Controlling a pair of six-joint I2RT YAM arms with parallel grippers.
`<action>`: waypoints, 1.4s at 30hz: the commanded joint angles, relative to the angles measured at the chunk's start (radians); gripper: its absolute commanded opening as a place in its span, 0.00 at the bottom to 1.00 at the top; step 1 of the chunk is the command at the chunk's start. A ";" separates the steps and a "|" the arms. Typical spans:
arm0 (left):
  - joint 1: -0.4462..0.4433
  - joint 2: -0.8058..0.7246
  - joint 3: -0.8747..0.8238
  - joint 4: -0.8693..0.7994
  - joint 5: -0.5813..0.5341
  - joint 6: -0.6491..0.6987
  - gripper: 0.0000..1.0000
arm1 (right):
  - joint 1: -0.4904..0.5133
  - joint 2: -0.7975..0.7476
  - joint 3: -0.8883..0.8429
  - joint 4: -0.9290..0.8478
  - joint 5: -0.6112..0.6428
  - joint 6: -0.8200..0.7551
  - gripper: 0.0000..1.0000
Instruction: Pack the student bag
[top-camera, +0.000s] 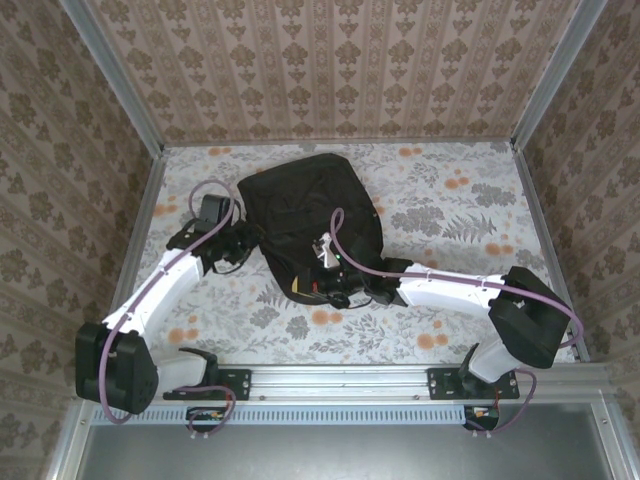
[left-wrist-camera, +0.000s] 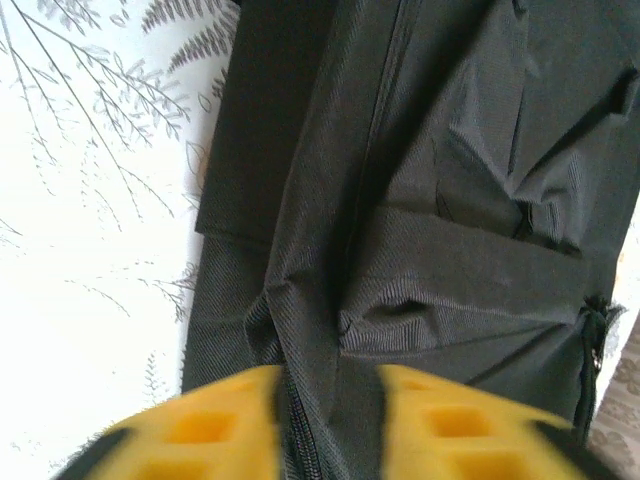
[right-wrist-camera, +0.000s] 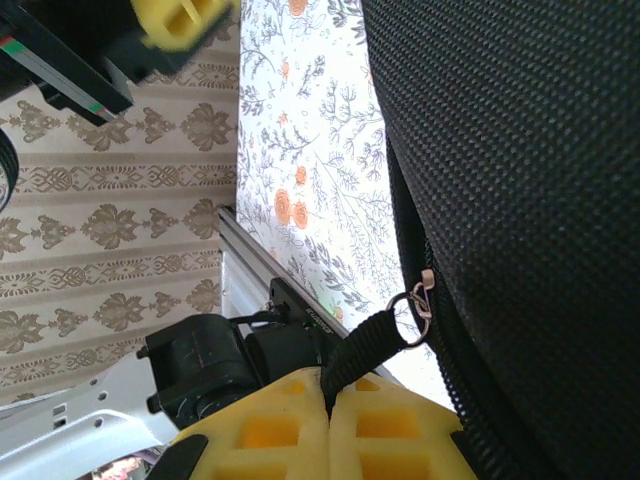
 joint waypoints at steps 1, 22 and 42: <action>0.006 -0.001 -0.039 0.016 0.068 -0.007 0.55 | 0.000 -0.027 0.002 0.072 -0.043 0.004 0.00; -0.041 0.194 0.068 0.049 -0.034 -0.015 0.23 | -0.002 -0.027 0.001 0.055 -0.074 -0.005 0.00; 0.021 0.146 0.158 -0.102 -0.189 0.128 0.00 | -0.018 -0.175 0.003 -0.394 0.016 -0.205 0.00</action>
